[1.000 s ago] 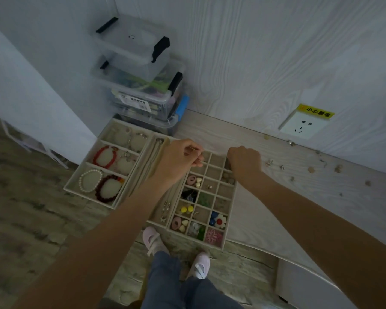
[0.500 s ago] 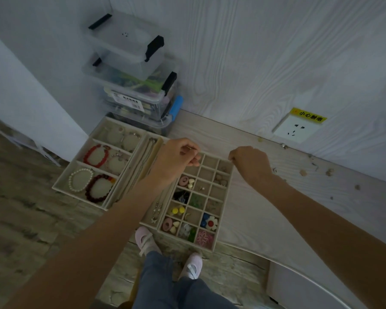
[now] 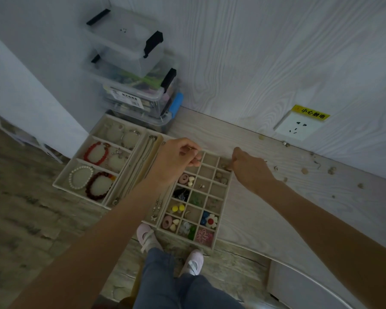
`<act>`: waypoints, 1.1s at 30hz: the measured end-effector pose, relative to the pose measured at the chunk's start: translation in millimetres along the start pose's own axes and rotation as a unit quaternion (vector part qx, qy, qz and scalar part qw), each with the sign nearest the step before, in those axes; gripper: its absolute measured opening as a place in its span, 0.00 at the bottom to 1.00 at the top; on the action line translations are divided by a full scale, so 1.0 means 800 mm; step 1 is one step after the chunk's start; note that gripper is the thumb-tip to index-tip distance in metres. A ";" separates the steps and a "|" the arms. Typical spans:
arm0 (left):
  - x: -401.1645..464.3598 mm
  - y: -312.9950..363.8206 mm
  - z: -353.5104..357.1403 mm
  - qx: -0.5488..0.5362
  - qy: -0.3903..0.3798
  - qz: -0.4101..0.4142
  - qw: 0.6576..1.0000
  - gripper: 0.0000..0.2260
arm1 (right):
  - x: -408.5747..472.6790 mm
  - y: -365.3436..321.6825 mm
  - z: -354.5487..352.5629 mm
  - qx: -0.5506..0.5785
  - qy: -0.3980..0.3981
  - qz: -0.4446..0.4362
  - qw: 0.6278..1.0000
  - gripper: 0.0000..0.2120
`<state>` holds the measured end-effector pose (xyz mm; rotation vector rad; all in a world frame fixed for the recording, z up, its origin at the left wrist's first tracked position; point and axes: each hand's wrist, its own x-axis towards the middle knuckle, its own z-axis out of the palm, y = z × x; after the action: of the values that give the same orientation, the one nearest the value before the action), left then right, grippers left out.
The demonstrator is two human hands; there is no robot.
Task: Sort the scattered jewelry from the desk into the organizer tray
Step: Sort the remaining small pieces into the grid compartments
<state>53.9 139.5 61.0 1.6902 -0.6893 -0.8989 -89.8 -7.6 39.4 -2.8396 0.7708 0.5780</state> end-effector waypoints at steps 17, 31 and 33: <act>-0.005 0.003 0.004 0.011 -0.003 0.002 1.000 0.06 | 0.030 -0.009 0.012 -0.023 0.068 0.011 0.997 0.09; -0.005 0.006 0.002 -0.003 -0.009 0.002 1.000 0.06 | 0.032 0.000 -0.010 0.023 0.075 0.041 0.996 0.09; -0.005 0.006 0.004 0.000 -0.012 0.002 1.000 0.06 | 0.030 -0.004 -0.003 -0.005 0.068 0.029 0.997 0.08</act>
<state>49.3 139.5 66.0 1.6801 -0.7087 -0.9179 -68.4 -16.1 32.2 -2.8982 0.8762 0.4013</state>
